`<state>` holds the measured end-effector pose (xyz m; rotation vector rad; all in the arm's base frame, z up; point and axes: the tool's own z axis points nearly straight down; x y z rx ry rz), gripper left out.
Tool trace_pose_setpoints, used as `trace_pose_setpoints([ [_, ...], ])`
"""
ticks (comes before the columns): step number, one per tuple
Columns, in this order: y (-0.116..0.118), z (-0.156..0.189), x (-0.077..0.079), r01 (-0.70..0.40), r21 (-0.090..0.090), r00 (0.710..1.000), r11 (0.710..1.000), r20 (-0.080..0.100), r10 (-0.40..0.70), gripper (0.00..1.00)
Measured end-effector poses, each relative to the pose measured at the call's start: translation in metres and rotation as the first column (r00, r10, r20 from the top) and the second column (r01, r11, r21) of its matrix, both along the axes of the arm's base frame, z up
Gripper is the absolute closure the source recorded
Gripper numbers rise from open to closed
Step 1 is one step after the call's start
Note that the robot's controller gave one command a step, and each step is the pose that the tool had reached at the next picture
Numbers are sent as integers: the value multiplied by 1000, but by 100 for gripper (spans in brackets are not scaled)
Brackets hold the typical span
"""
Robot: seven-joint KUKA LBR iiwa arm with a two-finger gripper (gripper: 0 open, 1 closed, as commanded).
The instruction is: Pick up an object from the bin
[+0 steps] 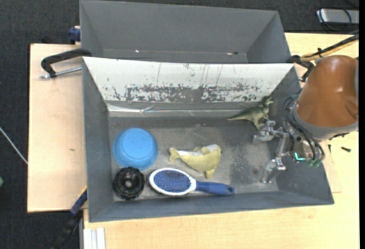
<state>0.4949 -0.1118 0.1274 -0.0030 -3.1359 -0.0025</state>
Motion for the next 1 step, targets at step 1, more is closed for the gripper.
trace_pose_setpoints([
  [1, 80, 9, 40, 84, 4, 996, 996, 14, -84, 0],
])
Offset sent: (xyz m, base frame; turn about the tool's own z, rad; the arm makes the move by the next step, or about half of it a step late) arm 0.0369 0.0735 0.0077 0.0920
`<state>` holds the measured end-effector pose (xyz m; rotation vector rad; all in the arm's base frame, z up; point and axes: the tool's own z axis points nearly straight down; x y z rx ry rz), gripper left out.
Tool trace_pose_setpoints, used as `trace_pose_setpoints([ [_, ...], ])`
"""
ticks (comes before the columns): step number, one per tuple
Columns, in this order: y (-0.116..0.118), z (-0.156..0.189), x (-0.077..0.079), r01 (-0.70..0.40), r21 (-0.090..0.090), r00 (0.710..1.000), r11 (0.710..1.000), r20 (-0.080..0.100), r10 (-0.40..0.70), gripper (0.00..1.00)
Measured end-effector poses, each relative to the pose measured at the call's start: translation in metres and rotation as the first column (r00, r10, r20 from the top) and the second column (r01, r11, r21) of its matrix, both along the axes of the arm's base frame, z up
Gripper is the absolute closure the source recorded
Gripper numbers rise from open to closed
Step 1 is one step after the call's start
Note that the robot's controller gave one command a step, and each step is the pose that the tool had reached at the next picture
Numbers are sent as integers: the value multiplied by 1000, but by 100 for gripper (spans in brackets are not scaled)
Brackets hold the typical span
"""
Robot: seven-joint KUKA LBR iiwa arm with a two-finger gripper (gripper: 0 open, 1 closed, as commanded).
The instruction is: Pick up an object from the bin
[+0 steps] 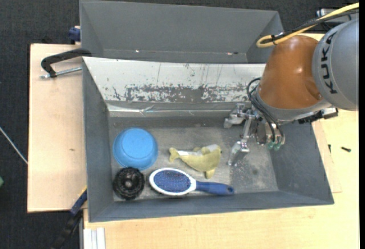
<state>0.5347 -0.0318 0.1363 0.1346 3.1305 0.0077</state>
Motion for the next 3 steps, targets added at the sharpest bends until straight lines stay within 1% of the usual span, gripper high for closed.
trace_pose_setpoints([
  [1, 42, -52, -29, -75, -10, 997, 997, 20, 75, 0],
  [2, 46, -58, -37, -80, -5, 997, 997, -3, 80, 100],
  [3, 45, 81, -25, -142, -6, 990, 990, 6, 142, 100],
])
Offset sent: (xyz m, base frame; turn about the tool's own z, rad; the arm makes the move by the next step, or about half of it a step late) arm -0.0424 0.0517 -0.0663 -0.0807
